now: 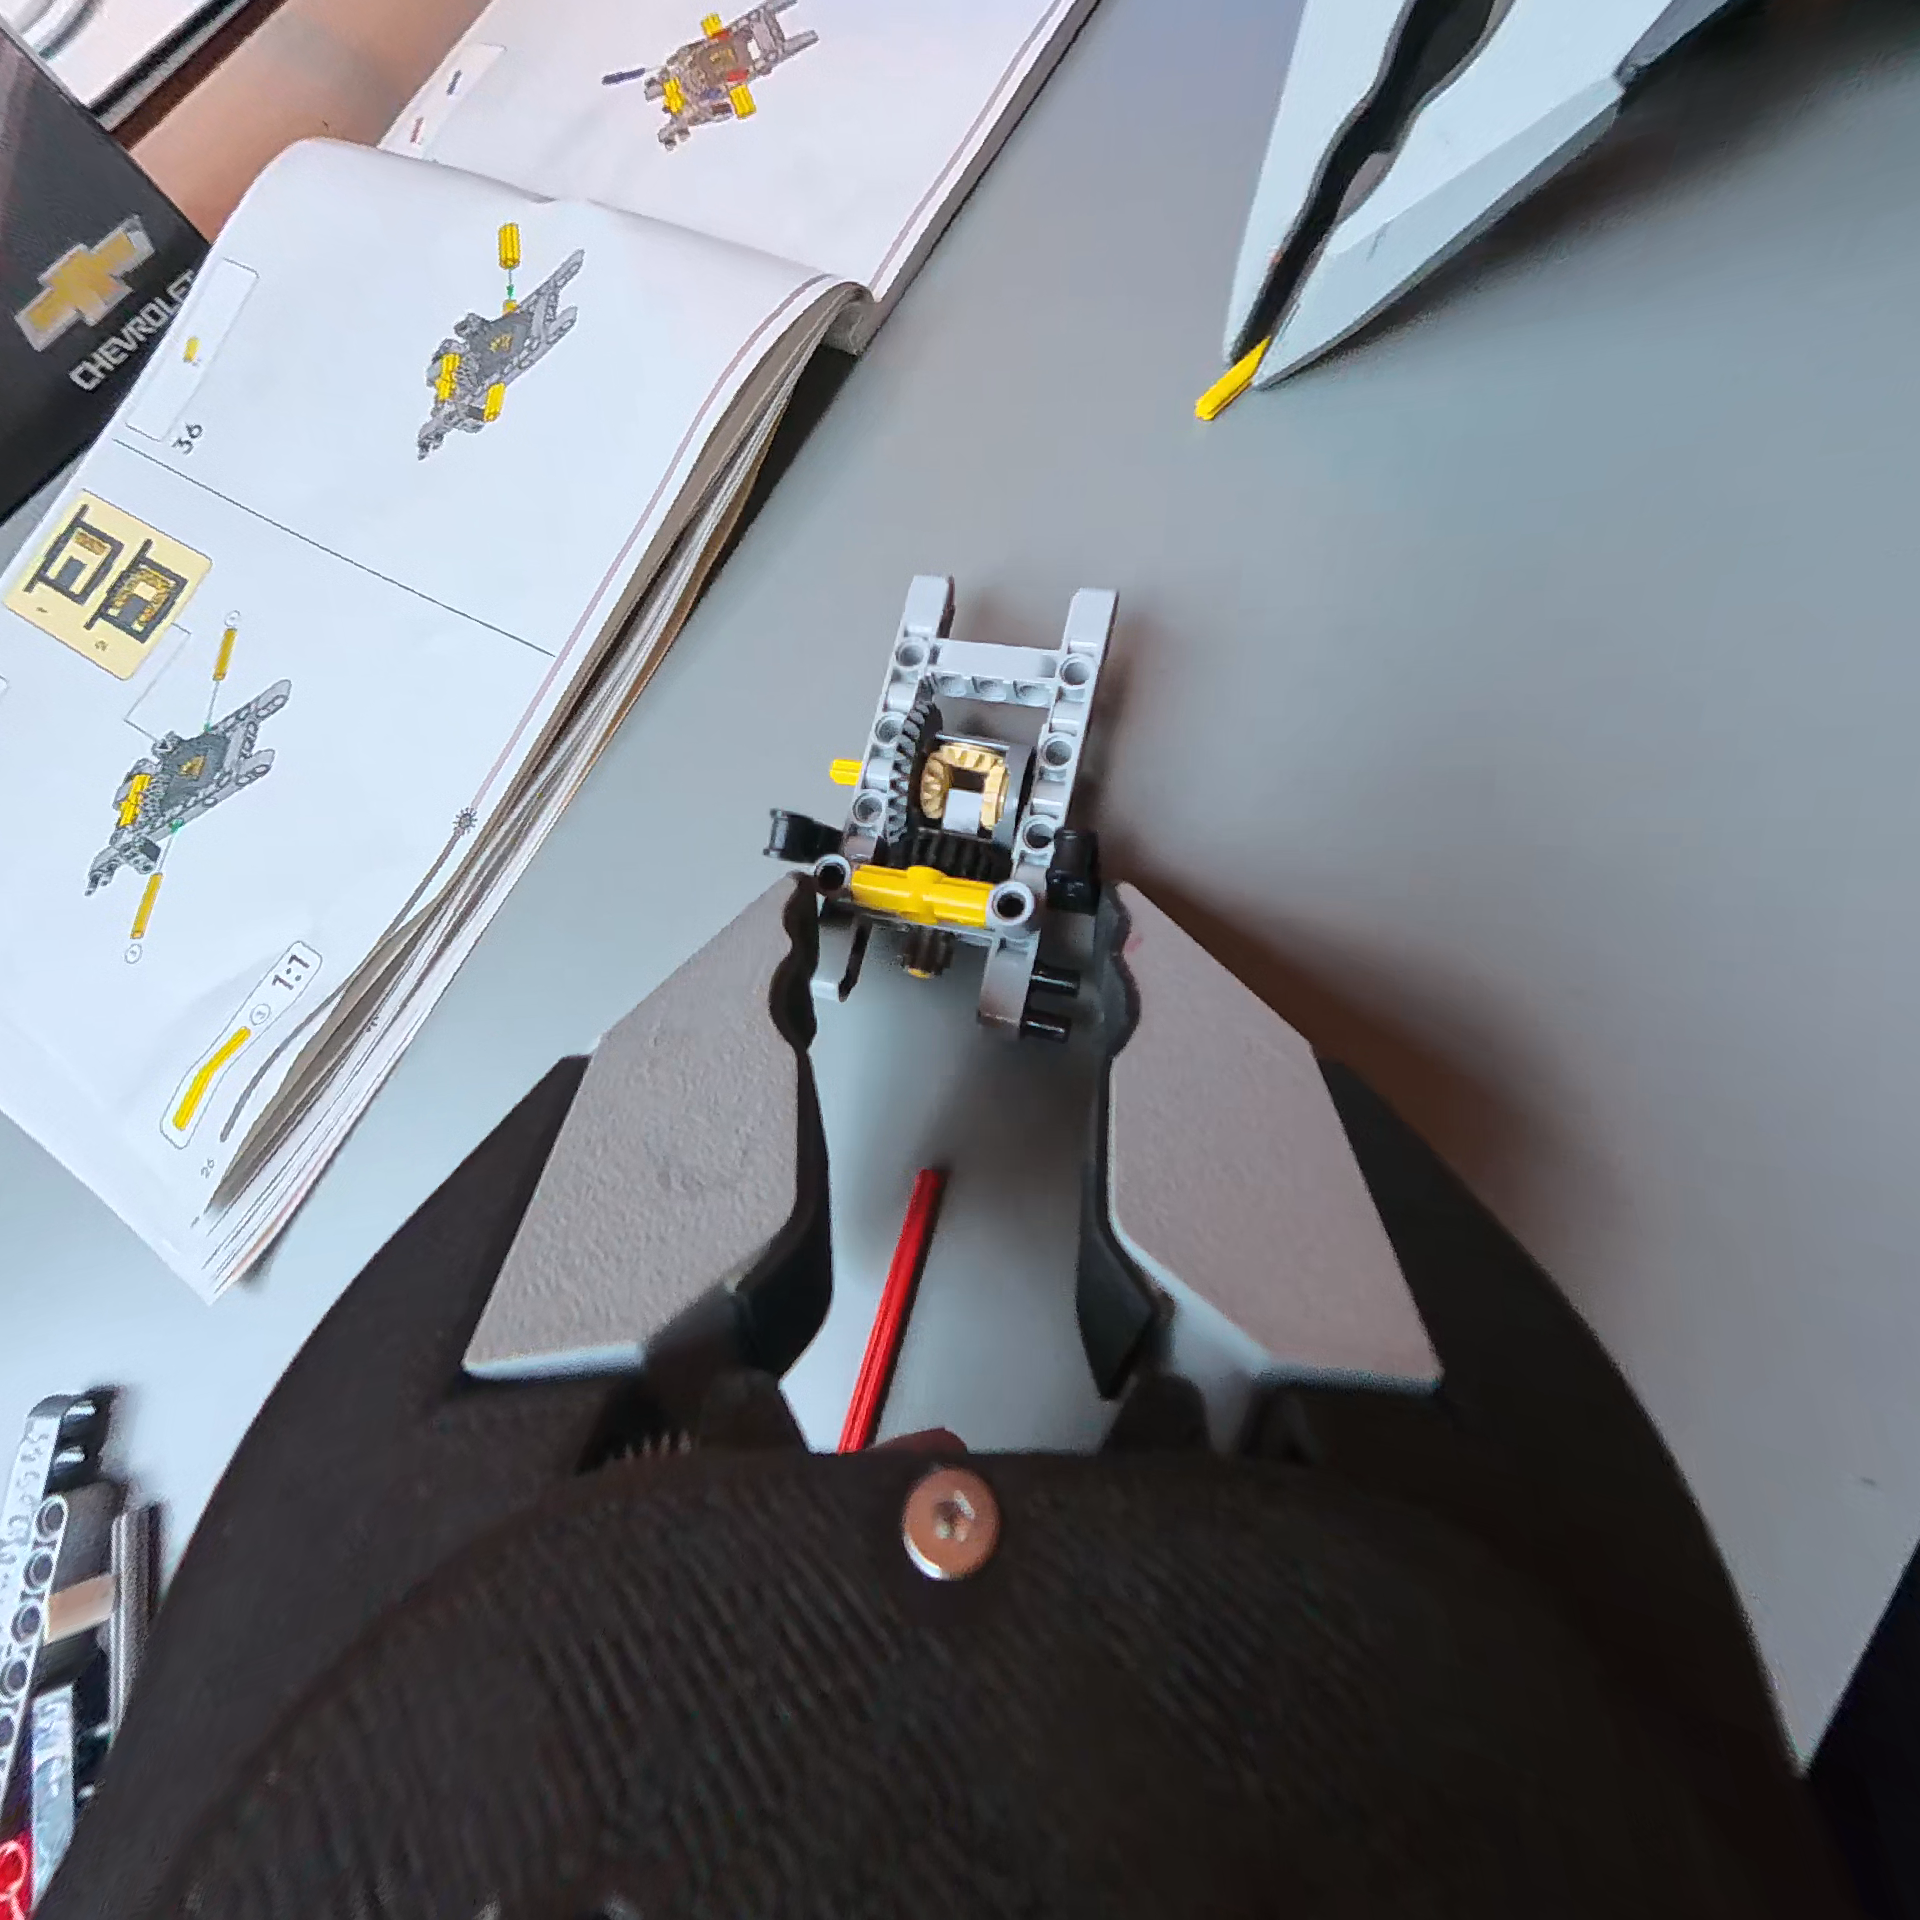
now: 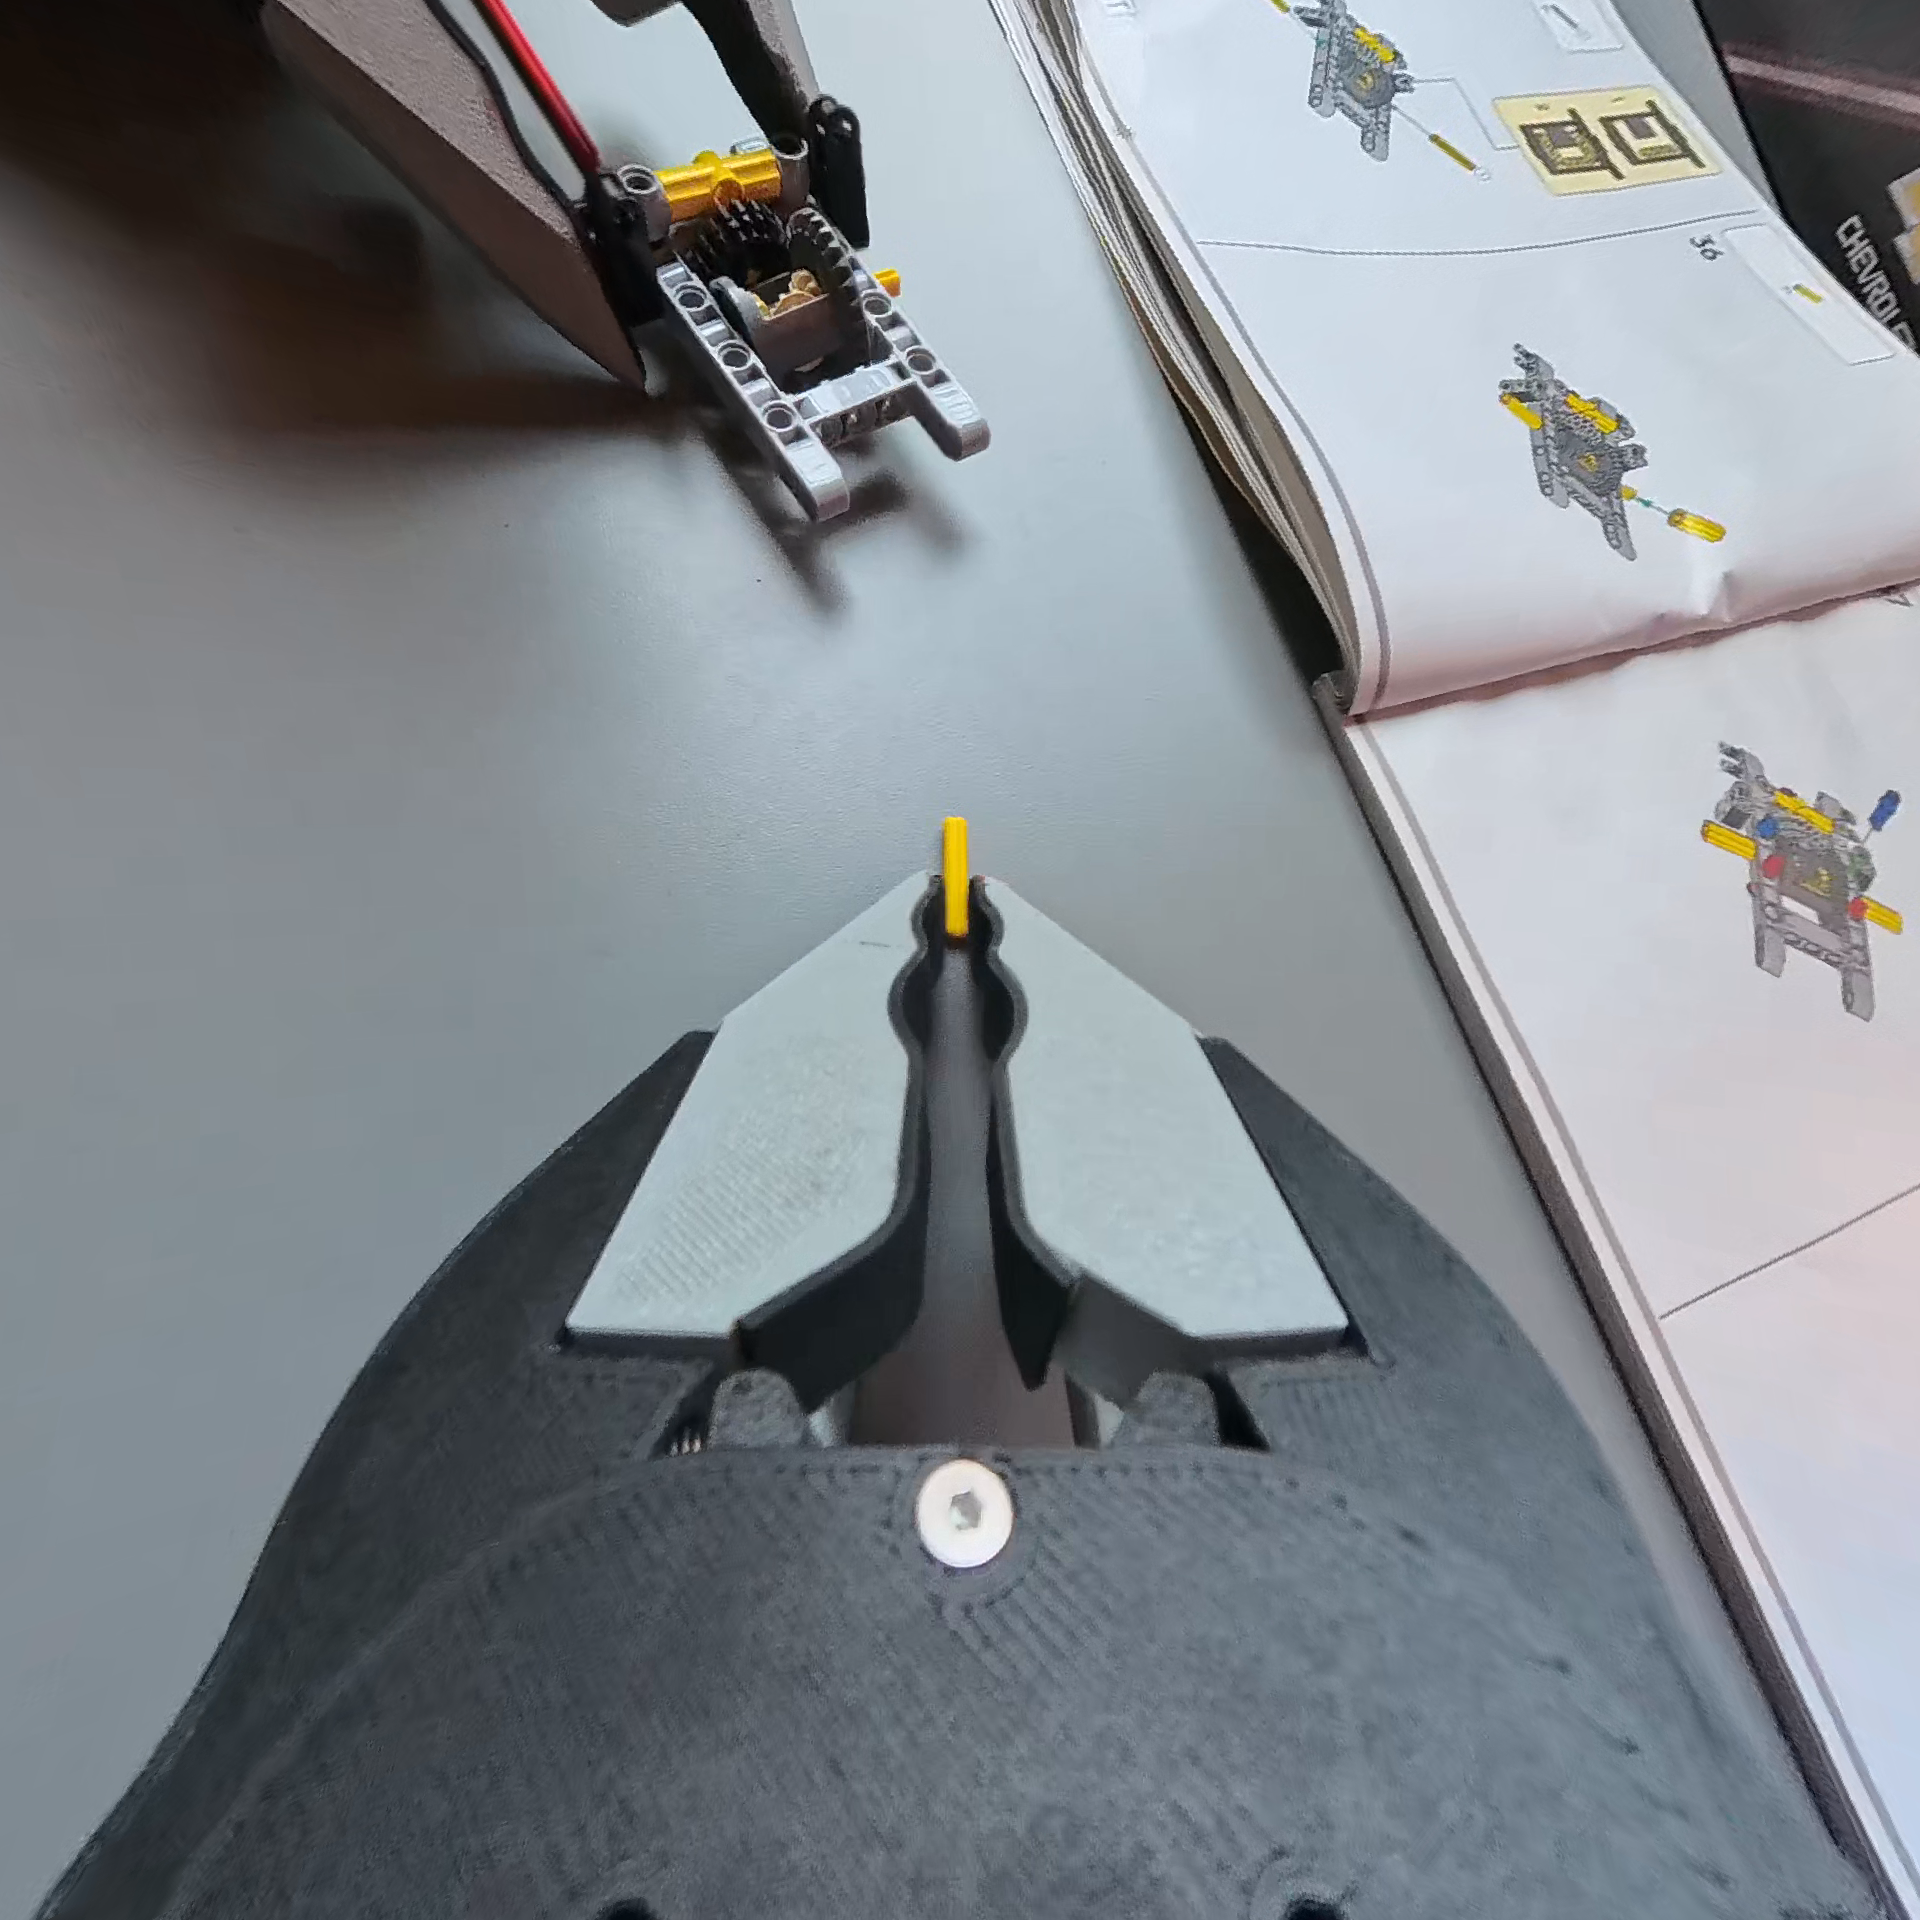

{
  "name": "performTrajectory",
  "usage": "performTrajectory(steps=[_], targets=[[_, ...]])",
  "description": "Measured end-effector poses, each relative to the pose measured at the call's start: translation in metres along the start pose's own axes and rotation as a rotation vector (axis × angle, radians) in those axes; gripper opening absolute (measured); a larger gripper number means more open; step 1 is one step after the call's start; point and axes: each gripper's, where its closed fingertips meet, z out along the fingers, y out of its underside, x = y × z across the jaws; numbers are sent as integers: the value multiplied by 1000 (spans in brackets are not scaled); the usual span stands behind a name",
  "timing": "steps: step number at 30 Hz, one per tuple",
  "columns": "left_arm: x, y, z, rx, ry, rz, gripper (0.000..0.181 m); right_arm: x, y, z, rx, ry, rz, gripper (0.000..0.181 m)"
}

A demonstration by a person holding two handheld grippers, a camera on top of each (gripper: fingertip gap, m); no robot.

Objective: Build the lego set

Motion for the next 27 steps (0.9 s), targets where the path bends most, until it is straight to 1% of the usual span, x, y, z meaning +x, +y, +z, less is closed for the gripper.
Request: performTrajectory(steps=[5,8,9,11,13,15,17,20,23,27], targets=[[-4,-4,2,6,-52,9,51,0,-2,-1,12,19,-17,0],[-4,-6,3,6,-88,55,51,4,-5,-5,43,47,-11,19],[-5,-6,3,8,-99,66,51,7,-8,-6,59,68,-10,23],[-3,-8,3,15,-106,81,51,9,-19,-10,108,113,-24,26],[-1,-9,2,23,-103,91,51,3,-35,-11,158,141,-48,26],[-2,-8,1,20,-106,88,51,-2,-49,-8,178,184,-56,25],[-4,-8,0,28,-110,76,51,-5,-57,-2,171,230,-34,24],[-5,-9,-4,43,-123,71,51,-16,-67,9,190,208,26,26],[-7,-9,-9,47,-148,79,51,-28,-76,20,209,145,118,30],[-14,-10,-18,64,-178,60,51,-23,-78,26,197,171,211,29]])
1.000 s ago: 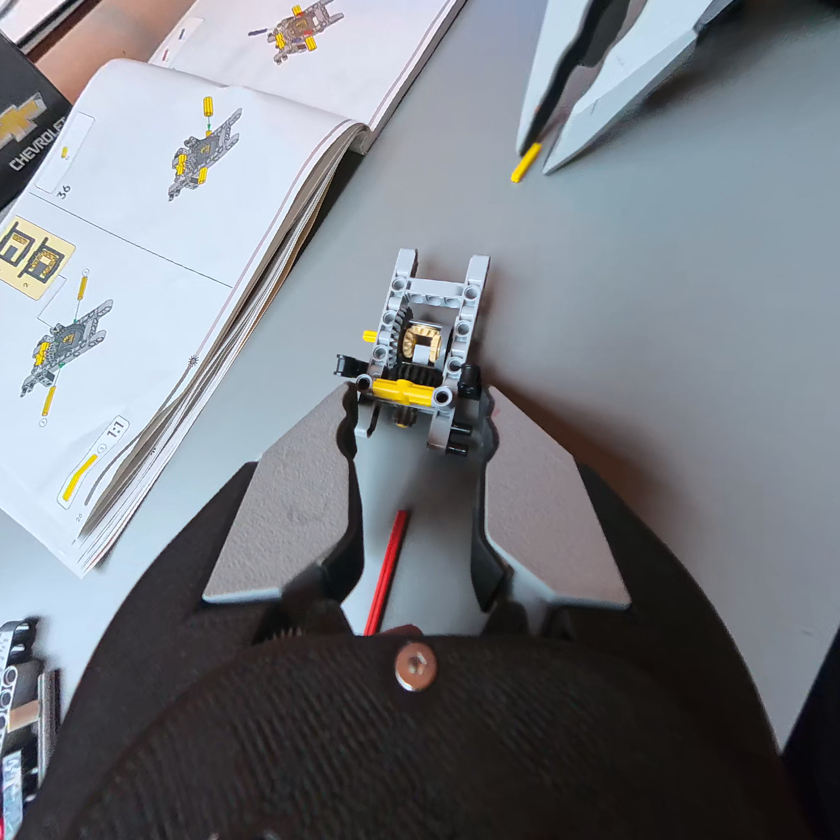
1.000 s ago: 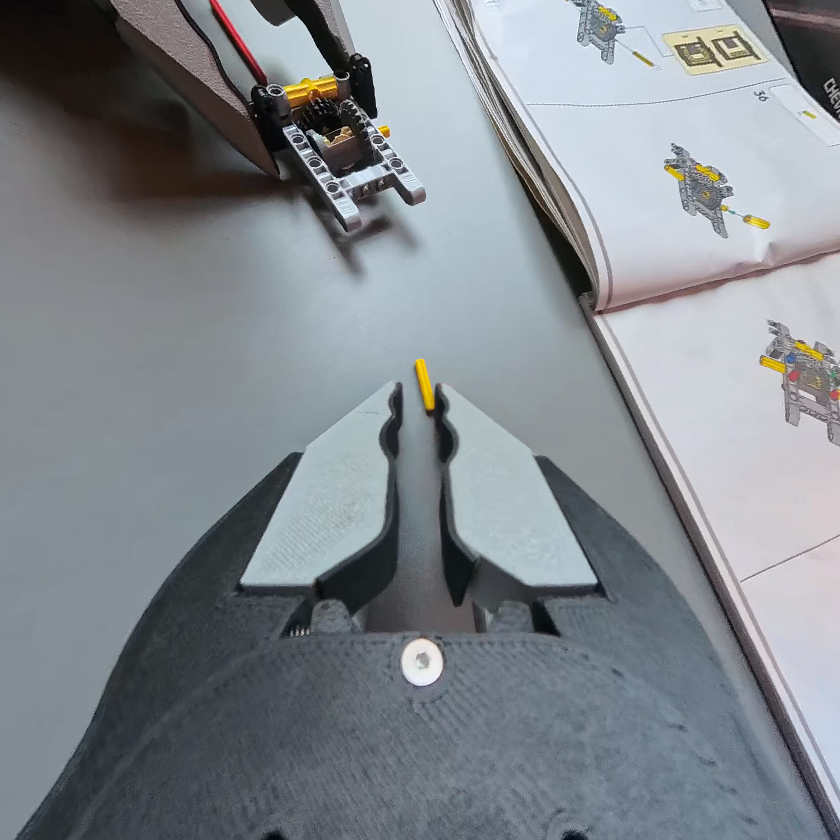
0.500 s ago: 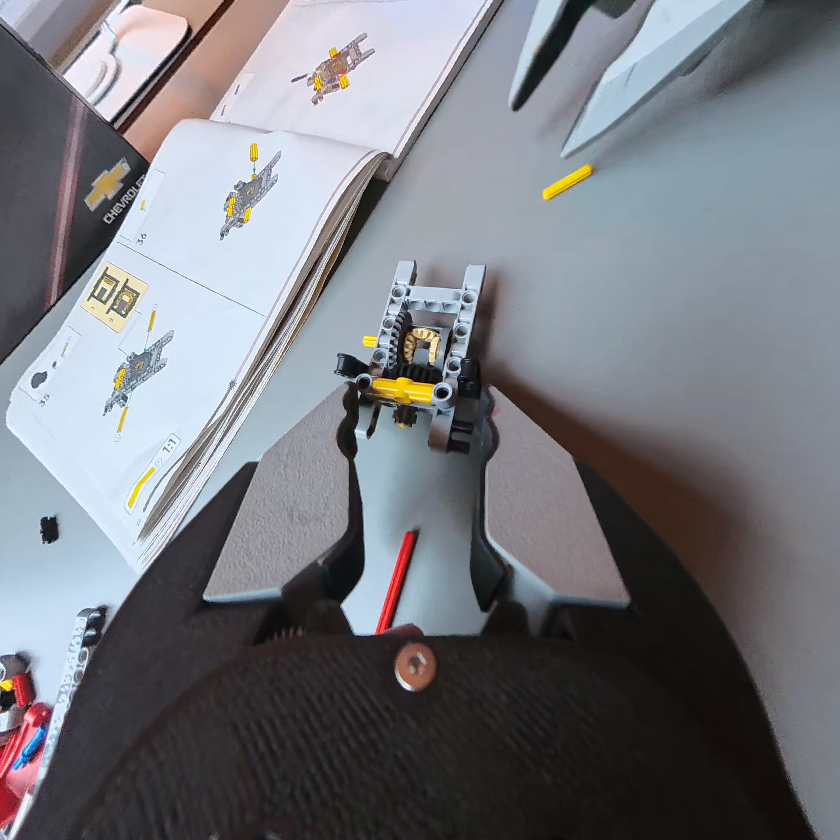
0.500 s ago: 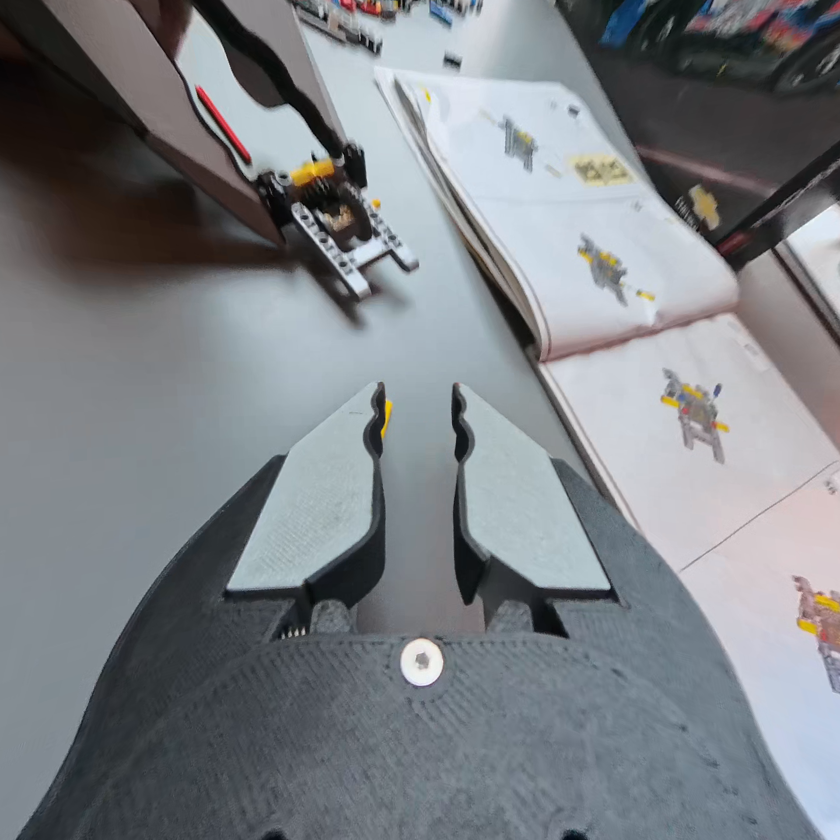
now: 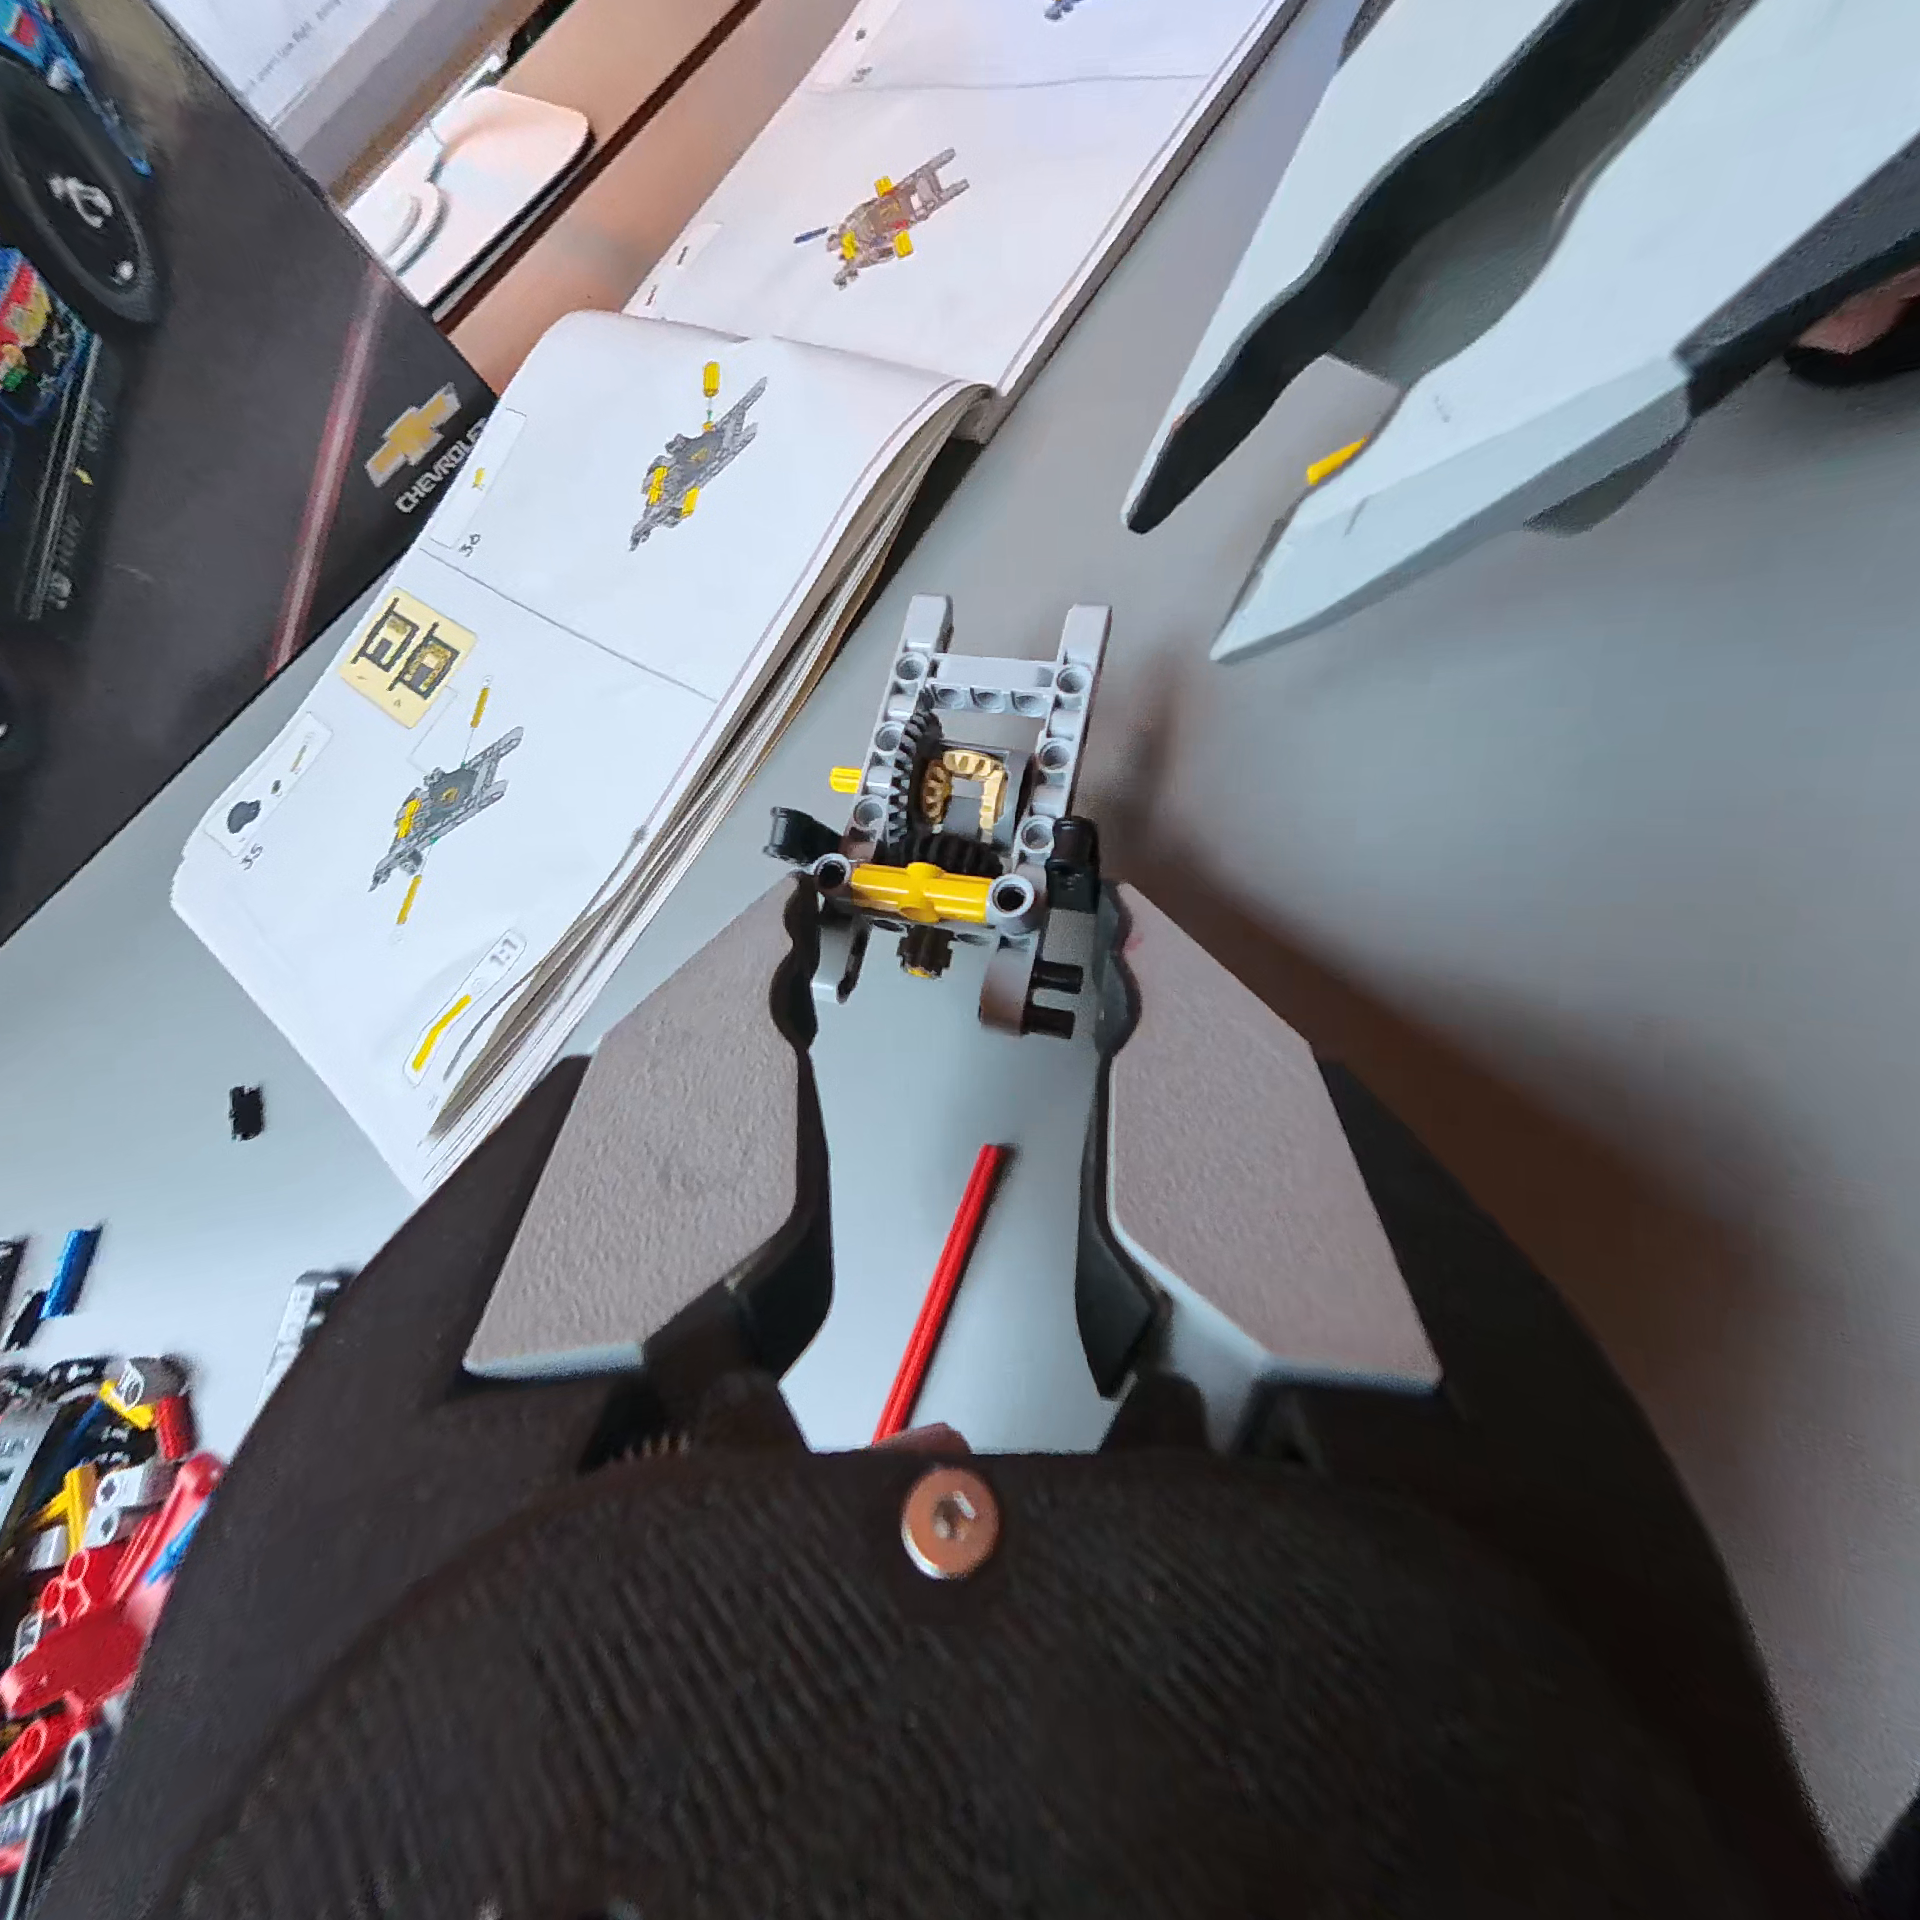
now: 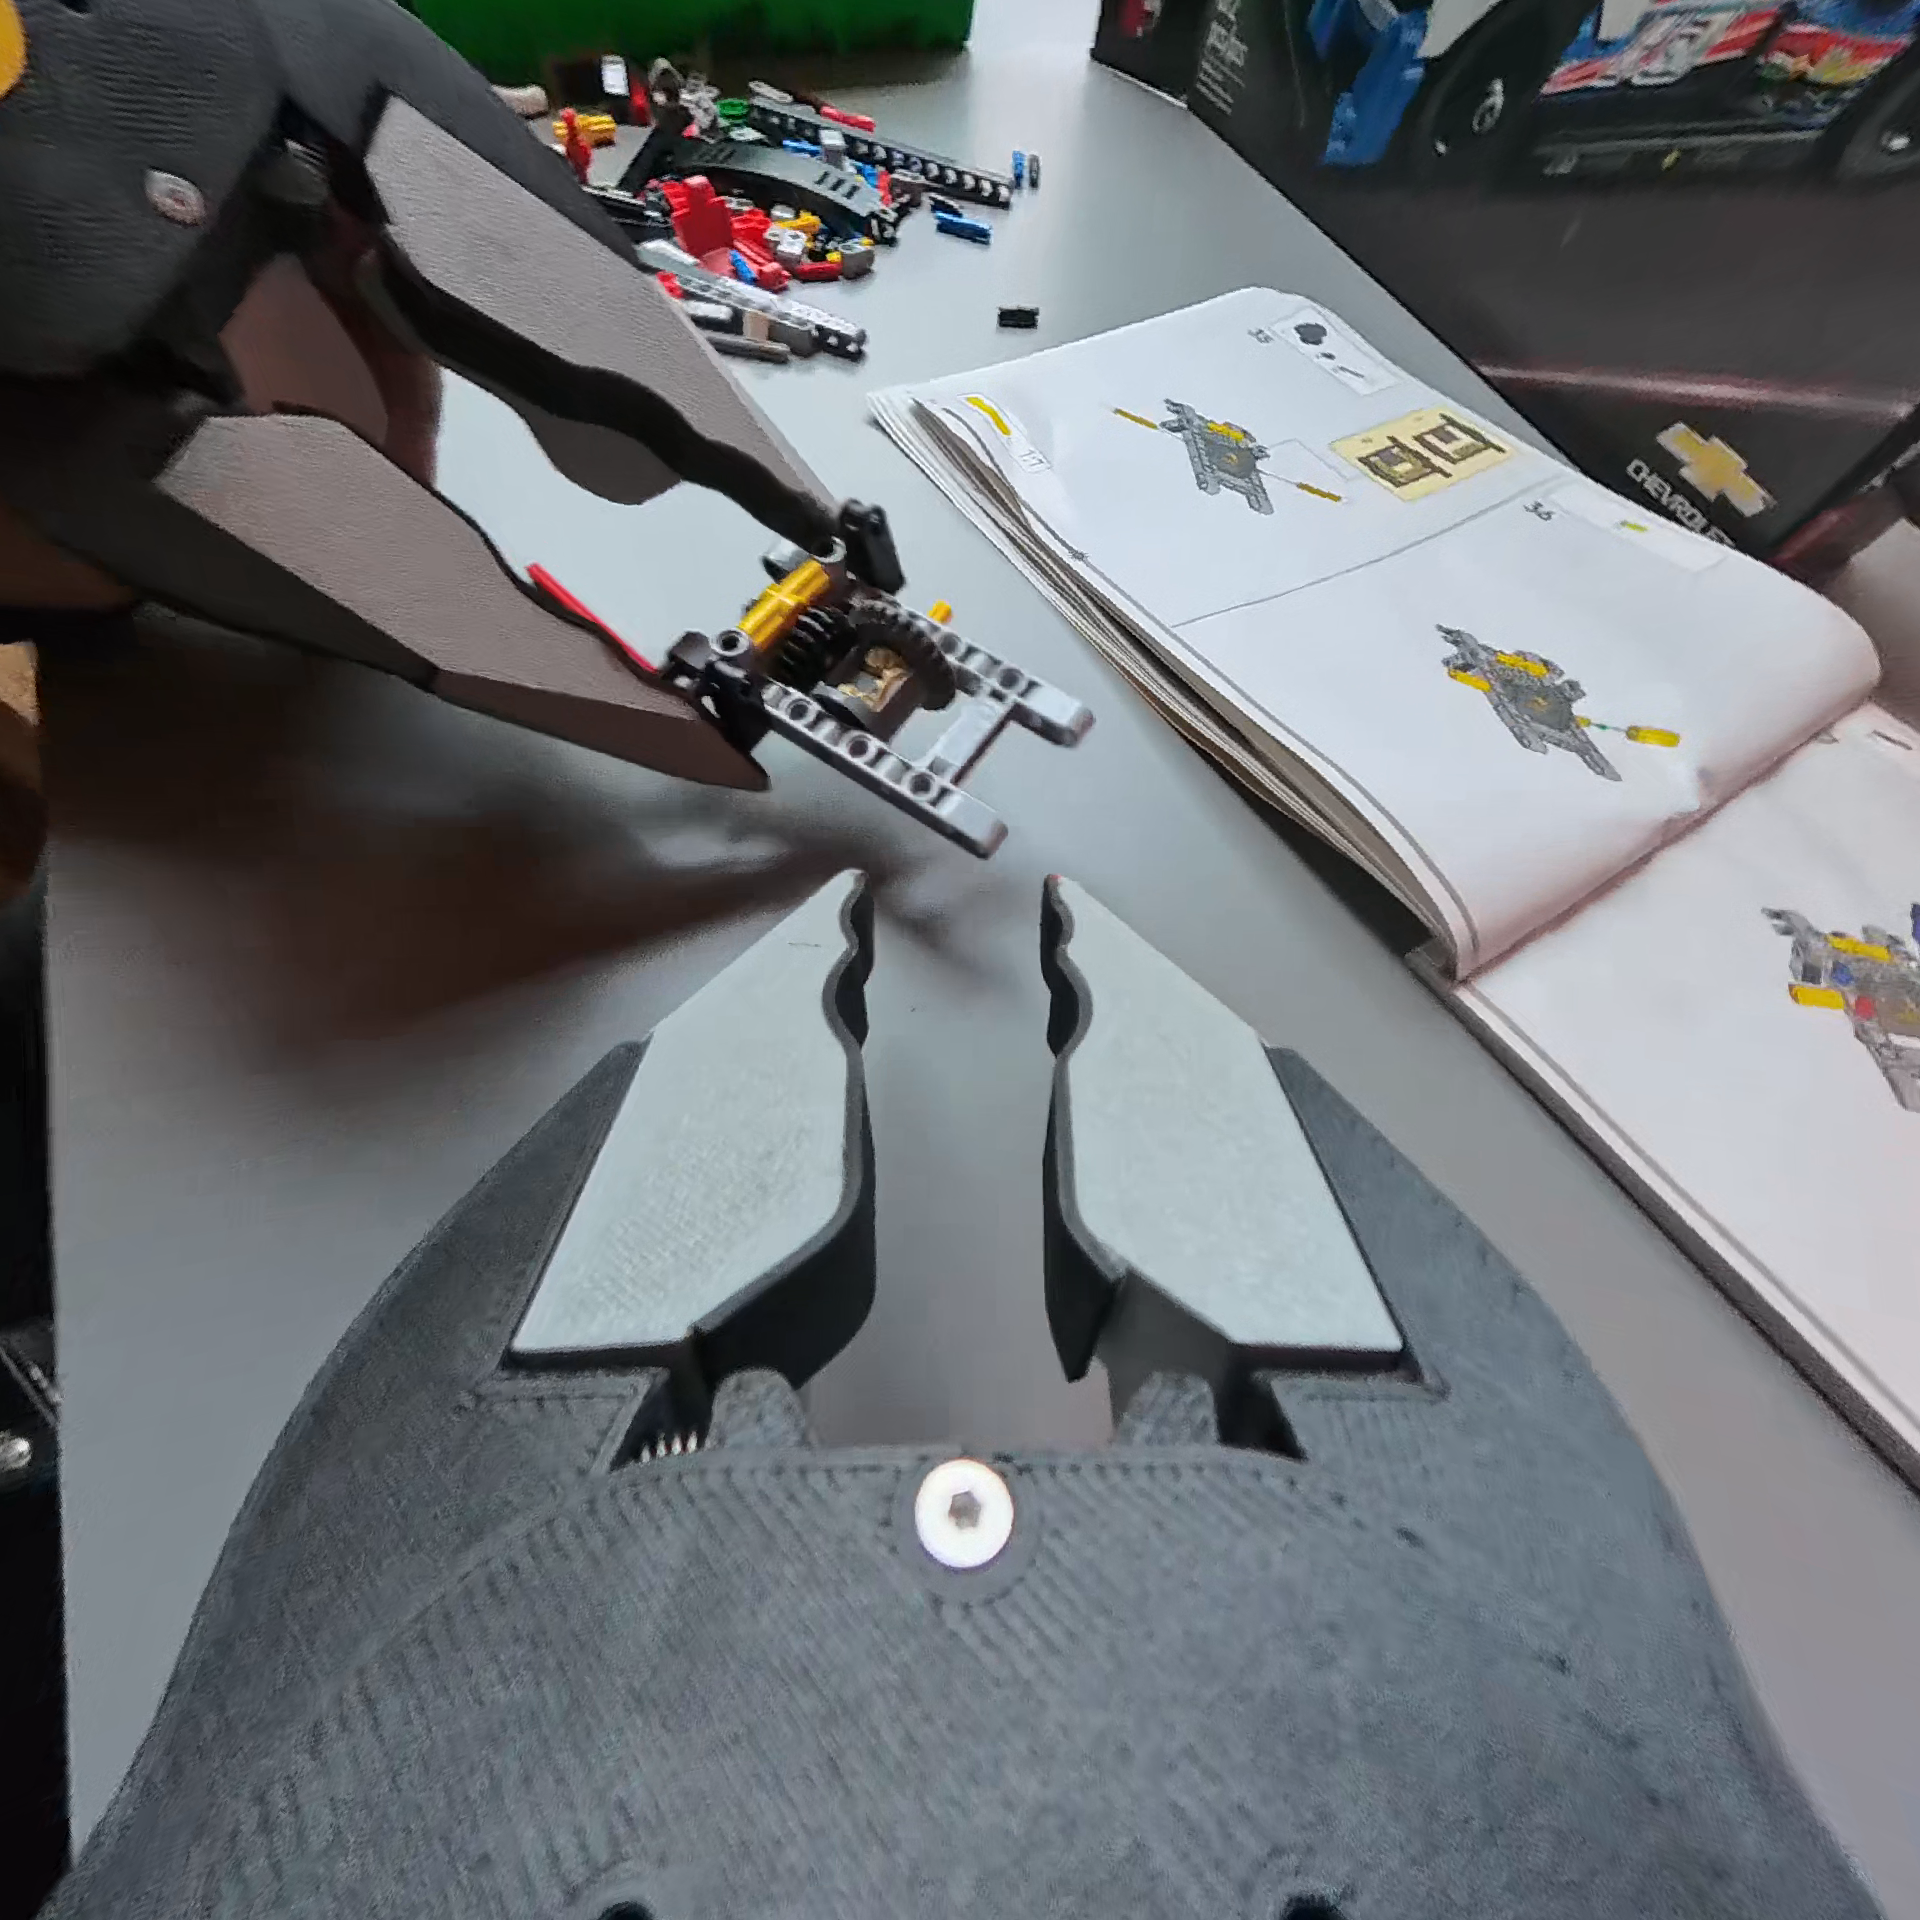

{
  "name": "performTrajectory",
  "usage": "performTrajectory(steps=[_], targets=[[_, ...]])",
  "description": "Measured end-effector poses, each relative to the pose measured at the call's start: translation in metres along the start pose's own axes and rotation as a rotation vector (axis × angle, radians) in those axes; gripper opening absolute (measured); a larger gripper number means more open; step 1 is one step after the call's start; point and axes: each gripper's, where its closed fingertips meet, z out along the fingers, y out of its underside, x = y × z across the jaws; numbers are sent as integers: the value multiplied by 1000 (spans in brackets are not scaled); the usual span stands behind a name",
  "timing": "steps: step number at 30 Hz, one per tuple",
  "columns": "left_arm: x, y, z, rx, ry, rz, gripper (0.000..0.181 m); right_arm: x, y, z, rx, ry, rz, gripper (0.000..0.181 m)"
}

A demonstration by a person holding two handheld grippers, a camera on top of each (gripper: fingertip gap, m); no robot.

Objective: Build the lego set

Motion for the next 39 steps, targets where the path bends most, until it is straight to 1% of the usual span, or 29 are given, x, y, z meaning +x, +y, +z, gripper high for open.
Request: performTrajectory(steps=[2,5,7,9,12,15,16,20,23,26,27,28,29,34,36,39], targets=[[-2,5,-3,-13,1,-22,51,3,2,4,-22,11,8,28],[-3,12,-10,-18,6,-58,51,-11,-4,12,-16,-75,-37,35],[-3,15,-15,-22,5,-78,51,-16,-5,16,-22,-81,-132,35],[0,18,-19,-27,17,-103,51,-23,-8,20,-18,-73,-270,36],[2,22,-20,-40,15,-129,51,-21,-8,29,-60,8,-425,32],[3,28,-19,-63,20,-155,51,-23,-4,37,-96,37,-543,14],[4,29,-18,-67,22,-170,51,-22,-3,38,-107,49,-577,11],[8,30,-19,-72,44,-215,48,-16,0,44,-136,95,-656,10],[16,29,-21,-68,74,-219,47,-10,3,47,-152,97,-660,10],[24,29,-26,-64,108,-212,51,-10,5,49,-150,62,-637,10],[27,29,-28,-57,128,-210,50,-8,5,49,-153,59,-632,9],[29,30,-31,-56,141,-207,50,-5,6,50,-152,60,-631,1],[31,30,-34,-54,159,-198,50,-4,4,50,-139,54,-633,0],[17,21,-54,-17,189,-135,47,5,1,51,-139,48,-573,2],[4,13,-64,9,185,-94,46,9,-2,44,-121,52,-540,4],[2,10,-67,0,276,3,39,23,-10,19,-75,70,-470,5]])
